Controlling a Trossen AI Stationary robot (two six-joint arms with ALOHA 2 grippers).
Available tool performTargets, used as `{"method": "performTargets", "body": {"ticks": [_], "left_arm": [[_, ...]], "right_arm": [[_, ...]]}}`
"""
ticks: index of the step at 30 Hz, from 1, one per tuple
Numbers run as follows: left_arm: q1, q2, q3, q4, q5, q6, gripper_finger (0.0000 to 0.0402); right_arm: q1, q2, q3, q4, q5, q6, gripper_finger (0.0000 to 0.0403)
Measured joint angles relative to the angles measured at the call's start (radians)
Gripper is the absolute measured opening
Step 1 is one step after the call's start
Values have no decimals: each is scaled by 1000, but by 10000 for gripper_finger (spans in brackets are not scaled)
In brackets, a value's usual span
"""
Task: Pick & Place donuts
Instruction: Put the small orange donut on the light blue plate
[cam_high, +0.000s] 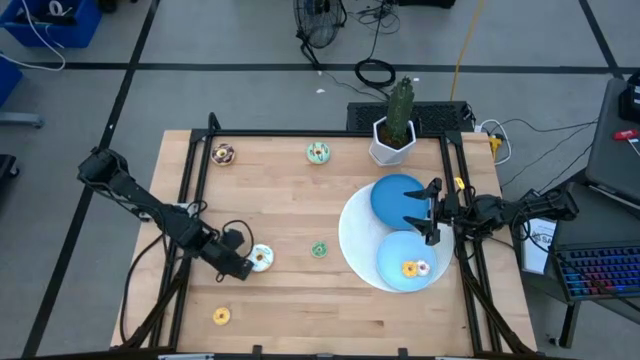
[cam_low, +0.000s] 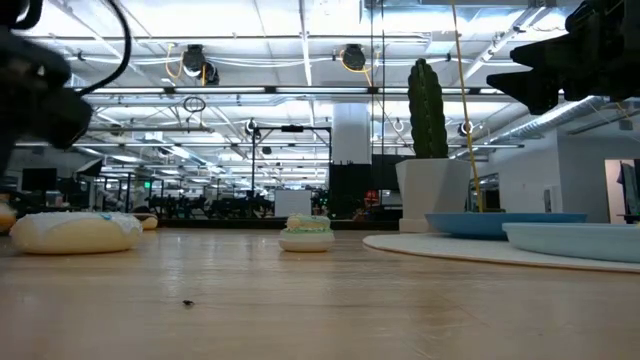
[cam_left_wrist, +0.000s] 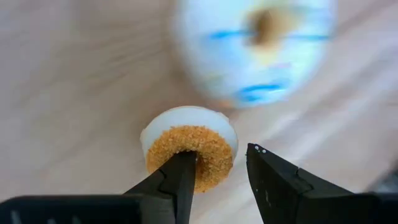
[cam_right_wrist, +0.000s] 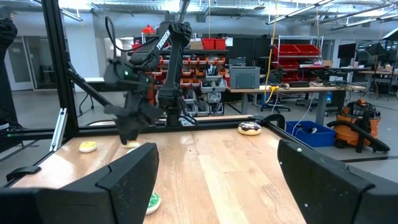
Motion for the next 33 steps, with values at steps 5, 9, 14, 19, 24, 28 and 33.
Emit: {"method": "performTargets", "body": {"ticks": [5, 9, 14, 19, 24, 28, 33], "left_arm": [[1, 0, 1, 211, -131, 201, 145], [21, 0, 2, 346, -216, 360, 145], [67, 0, 2, 432, -230, 480, 145], [85, 0, 2, 391, -136, 452, 145], [41, 0, 2, 327, -84, 253, 145], [-44, 0, 10, 317, -17, 16, 145], [-147, 25, 76, 260, -7, -195, 145]], "right_arm": [[0, 0, 0, 0, 0, 0, 313], [0, 0, 0, 0, 0, 0, 313], [0, 0, 0, 0, 0, 0, 313], [0, 0, 0, 0, 0, 0, 313], [0, 0, 0, 0, 0, 0, 313], [0, 0, 0, 0, 0, 0, 313], [0, 0, 0, 0, 0, 0, 313]]}}
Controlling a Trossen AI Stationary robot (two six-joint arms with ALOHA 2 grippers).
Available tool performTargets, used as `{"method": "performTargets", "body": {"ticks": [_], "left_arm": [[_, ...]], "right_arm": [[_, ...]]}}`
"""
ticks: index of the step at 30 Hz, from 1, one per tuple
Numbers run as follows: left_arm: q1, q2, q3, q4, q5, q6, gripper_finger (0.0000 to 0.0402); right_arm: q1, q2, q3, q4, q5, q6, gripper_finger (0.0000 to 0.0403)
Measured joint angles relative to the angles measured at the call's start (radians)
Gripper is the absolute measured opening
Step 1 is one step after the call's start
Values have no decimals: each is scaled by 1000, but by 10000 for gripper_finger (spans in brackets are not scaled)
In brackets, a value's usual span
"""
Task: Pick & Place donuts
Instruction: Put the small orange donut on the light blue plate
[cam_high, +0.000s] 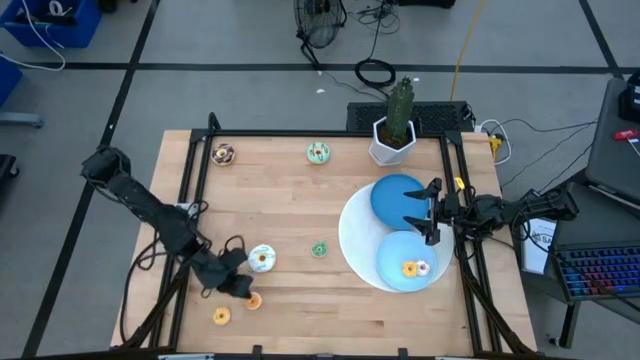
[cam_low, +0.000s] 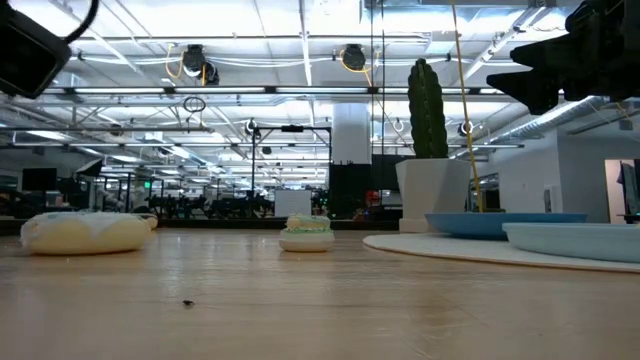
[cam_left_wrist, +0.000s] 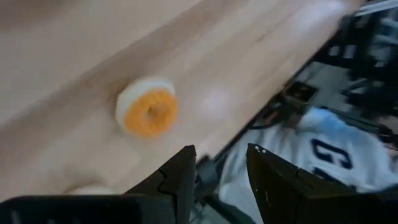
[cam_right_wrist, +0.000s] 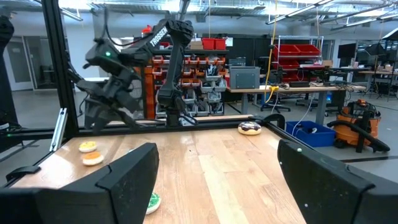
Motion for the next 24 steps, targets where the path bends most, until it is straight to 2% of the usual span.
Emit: {"method": "performTargets", "body": {"ticks": [3, 8, 14, 20, 24], "left_arm": [[-24, 41, 35, -64, -3, -5, 145], [-14, 156, 47, -66, -13, 57, 145], [11, 272, 48, -64, 63, 93, 145], [29, 310, 52, -56, 61, 130, 145], [30, 314, 52, -59, -6, 129, 145]], "right_arm": [[0, 0, 0, 0, 0, 0, 313], [0, 0, 0, 0, 0, 0, 313], [0, 0, 0, 0, 0, 0, 313], [0, 0, 0, 0, 0, 0, 313], [0, 0, 0, 0, 0, 0, 313]]}}
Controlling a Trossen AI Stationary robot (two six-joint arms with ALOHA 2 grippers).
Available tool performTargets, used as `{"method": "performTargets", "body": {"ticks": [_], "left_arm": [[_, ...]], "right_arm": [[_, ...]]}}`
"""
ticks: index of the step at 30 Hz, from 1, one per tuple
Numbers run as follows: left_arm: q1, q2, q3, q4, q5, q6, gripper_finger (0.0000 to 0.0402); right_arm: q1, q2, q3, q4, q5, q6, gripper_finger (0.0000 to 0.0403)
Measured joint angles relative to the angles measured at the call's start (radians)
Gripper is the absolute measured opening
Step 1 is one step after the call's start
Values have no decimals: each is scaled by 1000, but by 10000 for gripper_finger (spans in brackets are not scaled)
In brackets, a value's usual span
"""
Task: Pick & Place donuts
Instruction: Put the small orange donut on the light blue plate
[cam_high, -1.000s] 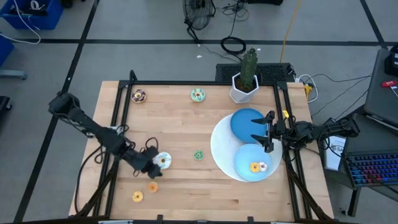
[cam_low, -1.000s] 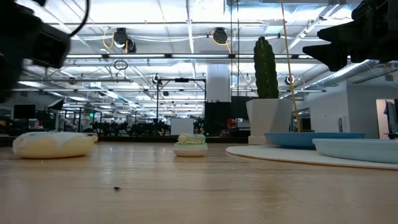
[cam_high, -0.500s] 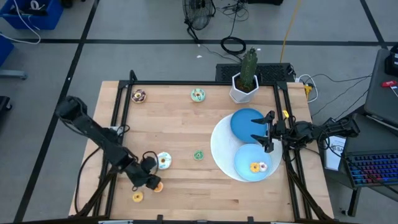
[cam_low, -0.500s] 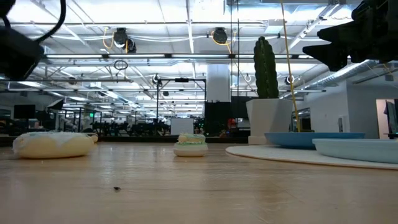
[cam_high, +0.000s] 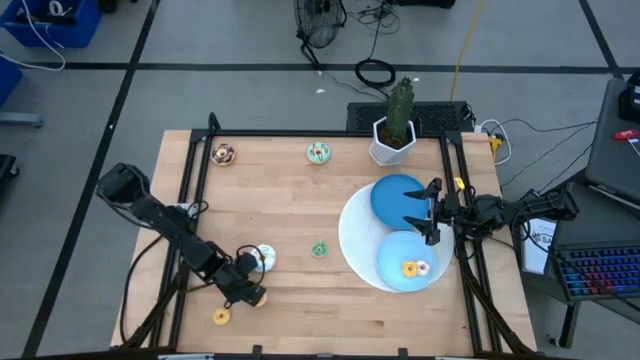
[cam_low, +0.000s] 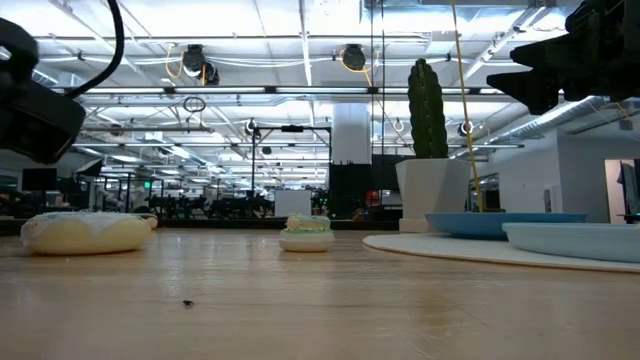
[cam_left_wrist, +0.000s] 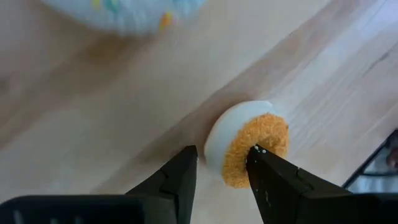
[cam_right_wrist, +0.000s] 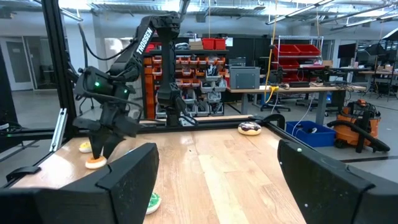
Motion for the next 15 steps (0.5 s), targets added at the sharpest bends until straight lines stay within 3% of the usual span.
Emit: {"method": "performTargets", "body": {"ticks": [6, 13, 15], "left_arm": [[1, 2, -2, 21, -37, 70, 125], [4, 3, -4, 119, -104, 224, 19], [15, 3, -4, 160, -130, 267, 12]], "right_arm": [[0, 0, 0, 0, 0, 0, 313], [0, 0, 0, 0, 0, 0, 313], [0, 0, 0, 0, 0, 0, 314]]}}
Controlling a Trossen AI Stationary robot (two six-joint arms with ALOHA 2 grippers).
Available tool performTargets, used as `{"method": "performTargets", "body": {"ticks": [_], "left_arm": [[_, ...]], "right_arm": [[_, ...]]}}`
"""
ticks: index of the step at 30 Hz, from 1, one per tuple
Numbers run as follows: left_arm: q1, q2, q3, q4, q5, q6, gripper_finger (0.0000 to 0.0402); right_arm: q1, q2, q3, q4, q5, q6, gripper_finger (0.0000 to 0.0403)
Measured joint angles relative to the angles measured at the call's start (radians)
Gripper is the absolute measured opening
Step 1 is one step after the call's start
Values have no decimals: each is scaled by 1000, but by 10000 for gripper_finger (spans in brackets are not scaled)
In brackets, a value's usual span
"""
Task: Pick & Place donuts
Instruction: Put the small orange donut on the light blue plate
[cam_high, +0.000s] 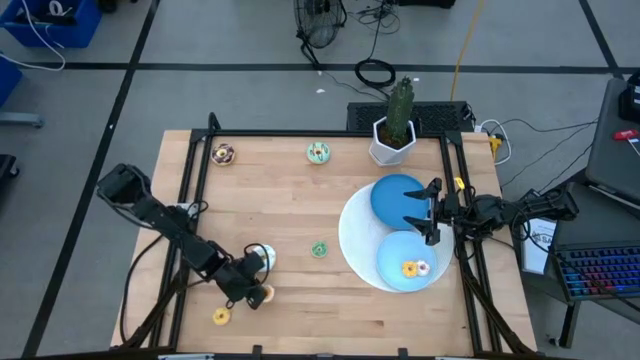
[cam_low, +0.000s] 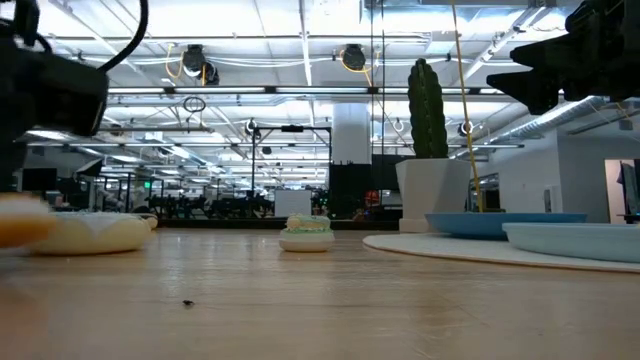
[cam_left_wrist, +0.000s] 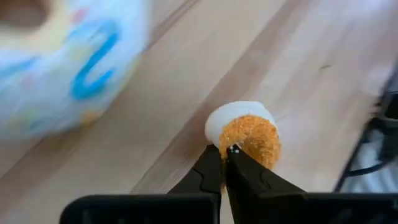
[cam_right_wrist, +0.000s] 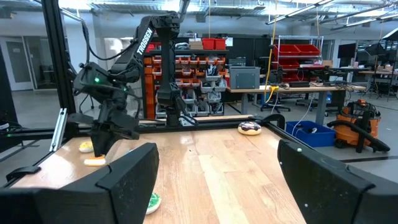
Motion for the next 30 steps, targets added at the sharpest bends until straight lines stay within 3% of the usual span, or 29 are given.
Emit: {"method": "performTargets", "body": {"ticks": [5, 9, 14, 18, 24, 30], "left_arm": [[50, 0, 0, 193, -86, 277, 20], [124, 0, 0, 359, -148, 666, 7], [229, 0, 0, 532, -263, 1218, 22], [331, 0, 0, 616, -298, 1523, 11], [495, 0, 0, 706, -253, 1687, 19], [635, 0, 0, 800, -73, 1721, 11]], "right_arm": [[0, 0, 0, 0, 0, 0, 314], [0, 0, 0, 0, 0, 0, 314], [0, 0, 0, 0, 0, 0, 314], [0, 0, 0, 0, 0, 0, 314], [0, 0, 0, 0, 0, 0, 314], [0, 0, 0, 13, 0, -1, 313]]}}
